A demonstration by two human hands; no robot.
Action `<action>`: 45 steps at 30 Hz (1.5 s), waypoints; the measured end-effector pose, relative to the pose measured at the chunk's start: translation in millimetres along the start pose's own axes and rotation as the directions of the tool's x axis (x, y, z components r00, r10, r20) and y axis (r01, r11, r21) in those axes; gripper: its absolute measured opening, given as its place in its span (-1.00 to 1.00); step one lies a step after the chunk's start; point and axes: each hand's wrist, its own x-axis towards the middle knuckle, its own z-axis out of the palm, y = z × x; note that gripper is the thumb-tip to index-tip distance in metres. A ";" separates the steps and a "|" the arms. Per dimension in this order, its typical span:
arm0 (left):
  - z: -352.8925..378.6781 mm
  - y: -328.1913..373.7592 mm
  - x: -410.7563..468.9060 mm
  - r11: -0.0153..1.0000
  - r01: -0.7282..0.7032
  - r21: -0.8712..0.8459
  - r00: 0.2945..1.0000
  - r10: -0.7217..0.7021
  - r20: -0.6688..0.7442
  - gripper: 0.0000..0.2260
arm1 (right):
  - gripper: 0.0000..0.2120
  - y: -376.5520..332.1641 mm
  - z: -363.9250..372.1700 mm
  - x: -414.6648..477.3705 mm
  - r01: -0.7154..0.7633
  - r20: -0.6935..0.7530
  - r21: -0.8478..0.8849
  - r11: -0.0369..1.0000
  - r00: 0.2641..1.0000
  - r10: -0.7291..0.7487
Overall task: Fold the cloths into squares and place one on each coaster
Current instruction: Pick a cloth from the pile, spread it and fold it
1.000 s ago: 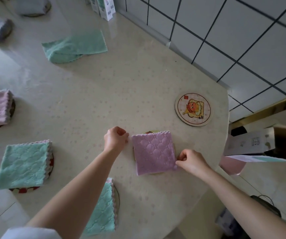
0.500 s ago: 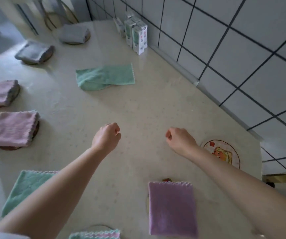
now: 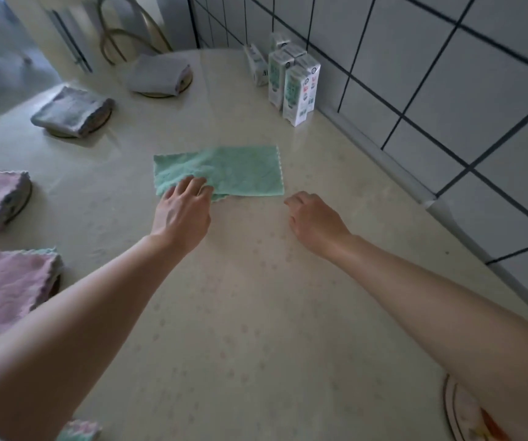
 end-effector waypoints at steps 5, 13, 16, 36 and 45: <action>14.6 -22.3 32.6 0.999 0.016 0.041 1.000 -0.016 -0.002 -0.56 | -0.61 -2.8 10.9 42.7 0.095 -0.055 -0.199 0.975 0.993 -0.108; 22.6 -46.4 32.3 0.991 0.115 -0.070 0.993 -0.113 0.029 -0.72 | -0.60 -7.7 15.3 72.1 0.090 -0.076 -0.252 0.963 0.991 -0.113; 18.5 -46.2 19.1 0.988 0.068 -0.136 0.998 -0.067 0.013 -0.70 | -0.79 -5.1 13.5 64.8 0.069 -0.143 -0.119 0.990 0.986 -0.086; -4.8 36.9 -182.6 0.894 0.131 -0.428 0.976 -0.041 0.213 -0.86 | -0.90 -4.0 9.2 -180.9 0.004 0.108 0.197 0.980 0.994 -0.026; 1.2 21.1 -149.9 0.933 0.341 -0.111 0.905 -0.294 0.307 -0.68 | -0.66 -18.6 13.7 -117.0 0.009 0.076 0.048 0.999 0.997 -0.012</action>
